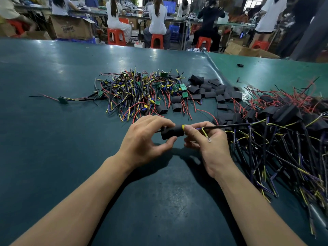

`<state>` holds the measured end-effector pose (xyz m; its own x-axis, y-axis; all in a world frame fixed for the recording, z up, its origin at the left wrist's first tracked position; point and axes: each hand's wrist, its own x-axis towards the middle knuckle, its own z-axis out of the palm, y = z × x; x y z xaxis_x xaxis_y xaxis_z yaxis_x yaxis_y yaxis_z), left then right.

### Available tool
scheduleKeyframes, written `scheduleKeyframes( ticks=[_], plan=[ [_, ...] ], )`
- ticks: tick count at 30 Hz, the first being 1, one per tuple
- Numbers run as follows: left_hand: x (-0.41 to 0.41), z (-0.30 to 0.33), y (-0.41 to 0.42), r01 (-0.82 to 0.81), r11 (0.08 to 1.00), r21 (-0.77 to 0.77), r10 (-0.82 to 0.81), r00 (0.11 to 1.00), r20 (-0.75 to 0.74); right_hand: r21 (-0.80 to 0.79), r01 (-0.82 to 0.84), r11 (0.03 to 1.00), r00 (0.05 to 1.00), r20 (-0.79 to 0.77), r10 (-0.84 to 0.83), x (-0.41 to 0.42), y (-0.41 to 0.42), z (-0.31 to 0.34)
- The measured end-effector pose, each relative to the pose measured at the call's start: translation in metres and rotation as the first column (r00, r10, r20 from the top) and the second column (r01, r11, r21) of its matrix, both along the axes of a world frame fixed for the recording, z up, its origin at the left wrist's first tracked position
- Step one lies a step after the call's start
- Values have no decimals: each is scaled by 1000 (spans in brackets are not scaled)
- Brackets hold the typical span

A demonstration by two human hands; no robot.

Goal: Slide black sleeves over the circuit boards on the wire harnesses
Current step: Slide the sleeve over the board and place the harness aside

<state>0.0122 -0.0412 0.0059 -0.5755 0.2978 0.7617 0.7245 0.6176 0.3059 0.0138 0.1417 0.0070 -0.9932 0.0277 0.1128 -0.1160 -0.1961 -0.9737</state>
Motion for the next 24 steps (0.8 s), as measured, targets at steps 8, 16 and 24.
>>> scheduleKeyframes(
  ticks=[8, 16, 24],
  plan=[
    [-2, -1, -1, -4, 1000, 11, 4, 1000, -9, -70, -58, 996, 991, 120, 66, 2, -5, 4],
    [-1, 0, -2, 34, 998, 48, -33, 999, -16, -87, -197, 977, 975, 86, 204, 3, -5, 2],
    [-4, -1, -1, -7, 998, 58, 12, 996, -90, 286, 1, 958, 990, -136, 39, 6, -6, -2]
  ],
)
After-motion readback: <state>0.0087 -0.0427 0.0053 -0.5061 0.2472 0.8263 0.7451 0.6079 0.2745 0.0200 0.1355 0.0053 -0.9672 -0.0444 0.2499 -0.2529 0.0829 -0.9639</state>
